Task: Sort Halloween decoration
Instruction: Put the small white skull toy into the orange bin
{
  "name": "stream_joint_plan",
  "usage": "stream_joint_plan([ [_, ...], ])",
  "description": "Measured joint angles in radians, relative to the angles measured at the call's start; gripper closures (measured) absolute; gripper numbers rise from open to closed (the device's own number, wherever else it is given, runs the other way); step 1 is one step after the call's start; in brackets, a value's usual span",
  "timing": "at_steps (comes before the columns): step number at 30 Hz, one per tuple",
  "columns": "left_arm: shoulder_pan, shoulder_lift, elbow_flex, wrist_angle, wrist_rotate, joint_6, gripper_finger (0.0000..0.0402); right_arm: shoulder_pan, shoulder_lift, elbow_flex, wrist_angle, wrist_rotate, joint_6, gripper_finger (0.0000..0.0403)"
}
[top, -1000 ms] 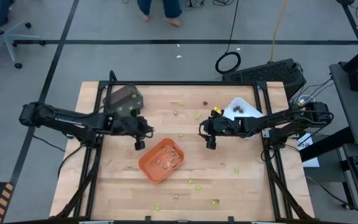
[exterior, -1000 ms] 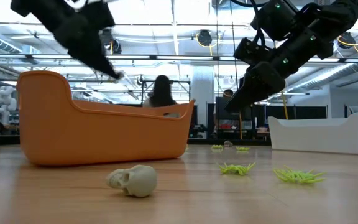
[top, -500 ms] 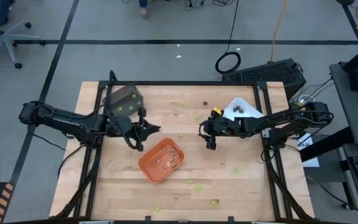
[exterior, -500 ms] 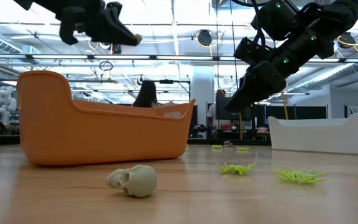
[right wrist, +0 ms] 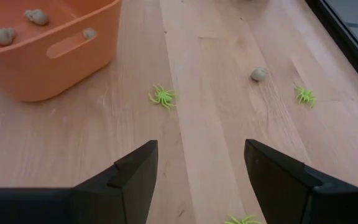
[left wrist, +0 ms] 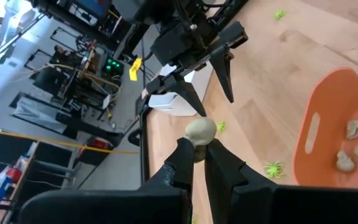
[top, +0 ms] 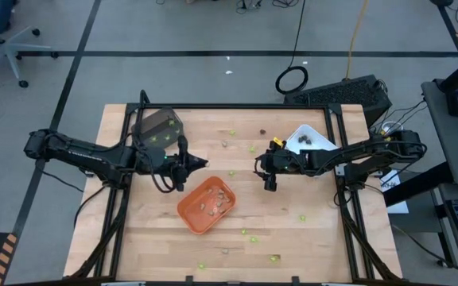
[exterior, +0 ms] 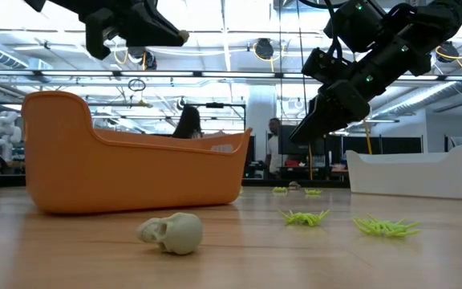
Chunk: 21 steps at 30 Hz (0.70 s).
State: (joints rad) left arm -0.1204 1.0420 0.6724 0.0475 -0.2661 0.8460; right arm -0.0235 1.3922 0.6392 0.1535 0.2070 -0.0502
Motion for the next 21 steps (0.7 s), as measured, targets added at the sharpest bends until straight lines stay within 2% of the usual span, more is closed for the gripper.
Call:
stream_joint_plan([
  [4,0.0,0.0,0.0,0.02,0.028,-0.085,0.0382,0.0,0.0,0.0,0.0,0.0,0.0,0.0179],
  [10,-0.002,0.0,0.0,0.06,0.031,-0.327,0.0382,0.0,0.0,0.0,0.0,0.0,0.008,0.0179],
  [21,-0.007,0.0,0.0,0.08,0.03,-1.044,0.0382,0.0,0.0,0.0,0.0,0.0,0.055,0.0179],
])
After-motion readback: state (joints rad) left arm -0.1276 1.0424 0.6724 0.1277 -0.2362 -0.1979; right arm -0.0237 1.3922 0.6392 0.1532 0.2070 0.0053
